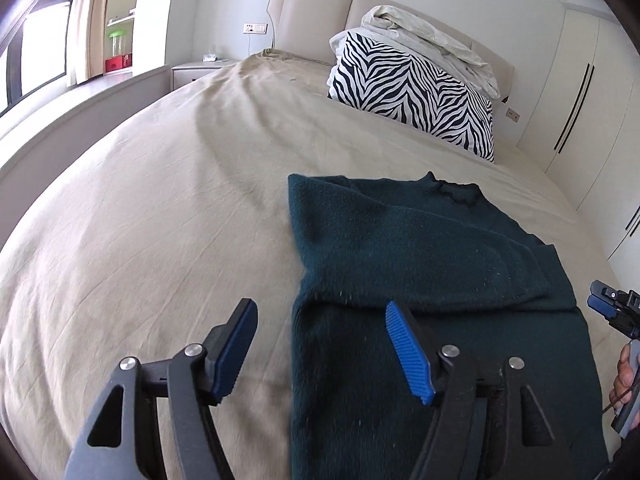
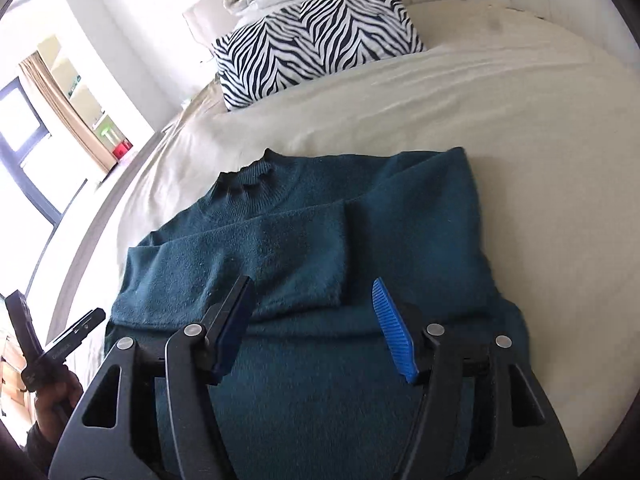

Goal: Fold small clothes

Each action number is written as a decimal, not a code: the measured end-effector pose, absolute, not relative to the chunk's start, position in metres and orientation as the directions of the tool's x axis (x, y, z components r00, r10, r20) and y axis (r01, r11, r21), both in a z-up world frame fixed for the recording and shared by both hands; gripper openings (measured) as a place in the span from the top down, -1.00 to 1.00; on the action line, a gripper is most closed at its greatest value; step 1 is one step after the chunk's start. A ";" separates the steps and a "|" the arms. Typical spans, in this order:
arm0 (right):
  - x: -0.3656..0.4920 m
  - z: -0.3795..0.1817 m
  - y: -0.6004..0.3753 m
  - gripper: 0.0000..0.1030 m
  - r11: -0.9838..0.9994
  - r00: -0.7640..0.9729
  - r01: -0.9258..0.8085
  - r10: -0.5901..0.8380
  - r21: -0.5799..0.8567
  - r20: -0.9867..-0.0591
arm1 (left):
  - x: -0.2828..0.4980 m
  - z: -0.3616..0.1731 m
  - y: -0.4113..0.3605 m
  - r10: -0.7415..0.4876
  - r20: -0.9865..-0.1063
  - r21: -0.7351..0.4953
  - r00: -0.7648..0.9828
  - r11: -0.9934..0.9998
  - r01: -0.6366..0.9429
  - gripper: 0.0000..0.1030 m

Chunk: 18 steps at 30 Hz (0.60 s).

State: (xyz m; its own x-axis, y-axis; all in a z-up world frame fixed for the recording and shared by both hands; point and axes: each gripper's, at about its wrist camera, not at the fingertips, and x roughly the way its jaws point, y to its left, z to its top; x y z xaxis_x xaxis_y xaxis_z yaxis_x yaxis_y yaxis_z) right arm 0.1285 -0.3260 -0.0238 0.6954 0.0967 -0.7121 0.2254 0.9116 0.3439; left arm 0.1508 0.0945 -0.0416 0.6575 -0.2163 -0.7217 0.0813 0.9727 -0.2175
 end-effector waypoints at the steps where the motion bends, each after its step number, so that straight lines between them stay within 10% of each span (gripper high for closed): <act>1: 0.108 -0.020 -0.331 -0.22 0.903 0.702 0.231 0.103 0.362 -0.705 | 0.134 -0.042 0.103 -0.233 -0.731 -0.245 0.641 0.967 0.072 -0.36; 18: -0.158 -0.066 -0.346 -0.22 0.782 0.635 0.405 0.132 0.473 -0.761 | -0.035 -0.077 0.124 -0.367 -0.831 -0.360 0.418 0.928 0.099 -0.33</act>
